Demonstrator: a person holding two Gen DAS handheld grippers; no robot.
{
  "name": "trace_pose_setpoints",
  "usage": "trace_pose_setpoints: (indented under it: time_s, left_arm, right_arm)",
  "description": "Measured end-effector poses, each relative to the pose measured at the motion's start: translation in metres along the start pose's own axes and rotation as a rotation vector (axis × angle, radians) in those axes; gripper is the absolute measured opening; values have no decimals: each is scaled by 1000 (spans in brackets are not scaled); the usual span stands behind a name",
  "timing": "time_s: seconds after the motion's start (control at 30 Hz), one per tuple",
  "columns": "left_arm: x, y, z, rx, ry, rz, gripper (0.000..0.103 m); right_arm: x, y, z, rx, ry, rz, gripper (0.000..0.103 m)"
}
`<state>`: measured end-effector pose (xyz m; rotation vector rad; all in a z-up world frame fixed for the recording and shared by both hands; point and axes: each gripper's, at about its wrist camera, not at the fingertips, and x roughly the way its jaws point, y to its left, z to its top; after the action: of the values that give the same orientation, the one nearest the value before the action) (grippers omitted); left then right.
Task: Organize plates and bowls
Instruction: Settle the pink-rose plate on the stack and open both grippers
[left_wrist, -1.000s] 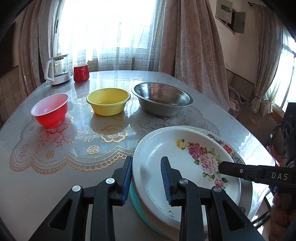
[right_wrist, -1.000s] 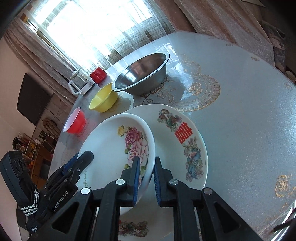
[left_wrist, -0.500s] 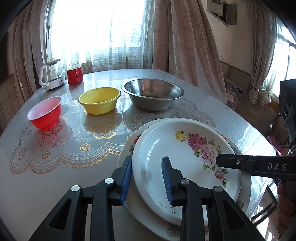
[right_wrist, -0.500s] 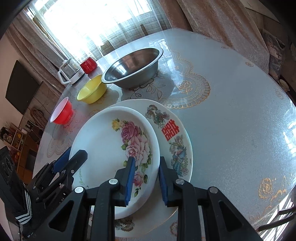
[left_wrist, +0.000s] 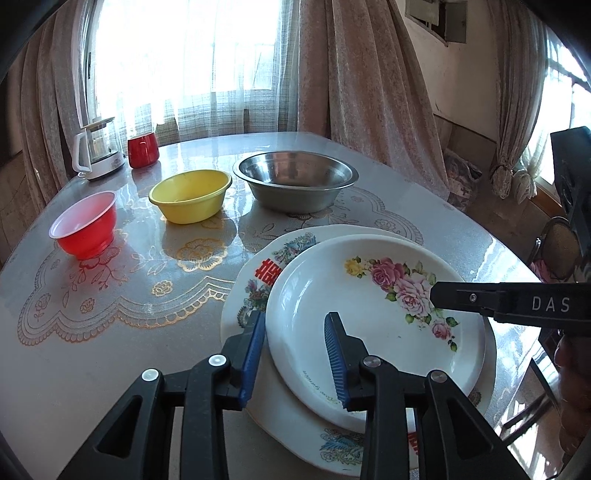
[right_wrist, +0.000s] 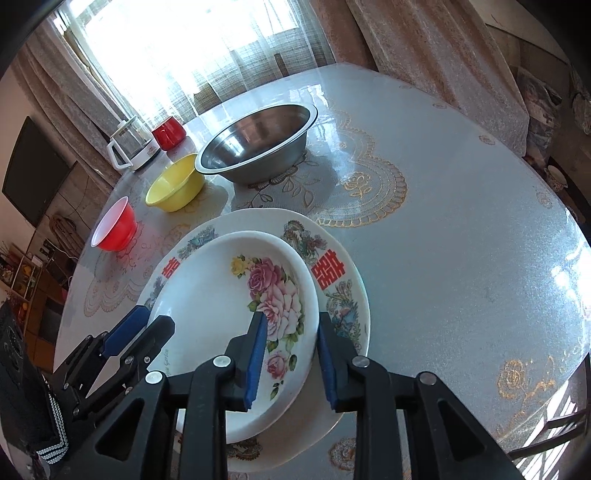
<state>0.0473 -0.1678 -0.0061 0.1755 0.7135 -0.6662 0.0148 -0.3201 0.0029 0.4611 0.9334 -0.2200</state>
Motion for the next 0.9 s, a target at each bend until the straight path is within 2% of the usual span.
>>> trace_pose_setpoints:
  time_s: [0.43, 0.73, 0.9]
  left_arm:
    - [-3, -4, -3, 24, -13, 23, 34]
    - [-8, 4, 0, -36, 14, -5, 33]
    - [-11, 7, 1, -56, 18, 11, 33]
  right_arm:
    - [1, 4, 1, -32, -11, -27, 30]
    - [-3, 27, -2, -220, -77, -200, 28]
    - [-4, 26, -1, -207, -60, -146, 28]
